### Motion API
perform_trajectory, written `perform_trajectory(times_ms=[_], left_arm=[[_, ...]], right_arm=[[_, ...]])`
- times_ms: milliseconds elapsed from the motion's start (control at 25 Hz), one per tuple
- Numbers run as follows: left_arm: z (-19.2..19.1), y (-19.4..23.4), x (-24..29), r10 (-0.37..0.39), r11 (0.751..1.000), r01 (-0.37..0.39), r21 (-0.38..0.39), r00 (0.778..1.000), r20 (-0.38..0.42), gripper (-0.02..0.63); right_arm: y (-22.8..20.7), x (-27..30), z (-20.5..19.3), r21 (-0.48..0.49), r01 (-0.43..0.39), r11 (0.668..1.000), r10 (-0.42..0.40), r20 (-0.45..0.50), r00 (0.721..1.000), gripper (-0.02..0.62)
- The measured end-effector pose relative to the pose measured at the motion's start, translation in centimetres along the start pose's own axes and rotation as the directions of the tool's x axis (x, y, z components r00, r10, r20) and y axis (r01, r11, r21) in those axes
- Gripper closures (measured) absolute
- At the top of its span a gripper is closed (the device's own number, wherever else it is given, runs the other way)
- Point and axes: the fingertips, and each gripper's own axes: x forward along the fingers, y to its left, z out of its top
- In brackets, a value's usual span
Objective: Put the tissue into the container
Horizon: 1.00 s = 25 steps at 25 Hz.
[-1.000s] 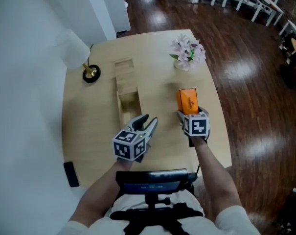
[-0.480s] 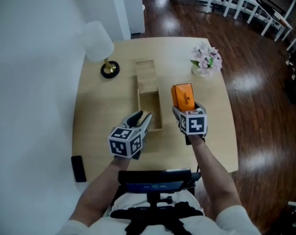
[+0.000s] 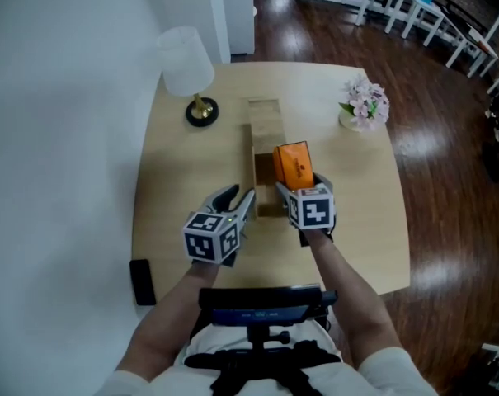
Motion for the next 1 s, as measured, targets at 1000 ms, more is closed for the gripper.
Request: perform_trajectory(times_ms=[1000], left_arm=[[-1.2, 2.7, -0.8, -0.028, 1.0, 0.028, -0.007, 0.999, -0.043, 0.451]], right_arm=[[5.3, 4.5, -0.5, 0.013, 0.056, 0.998, -0.056, -0.001, 0.998, 0.176]])
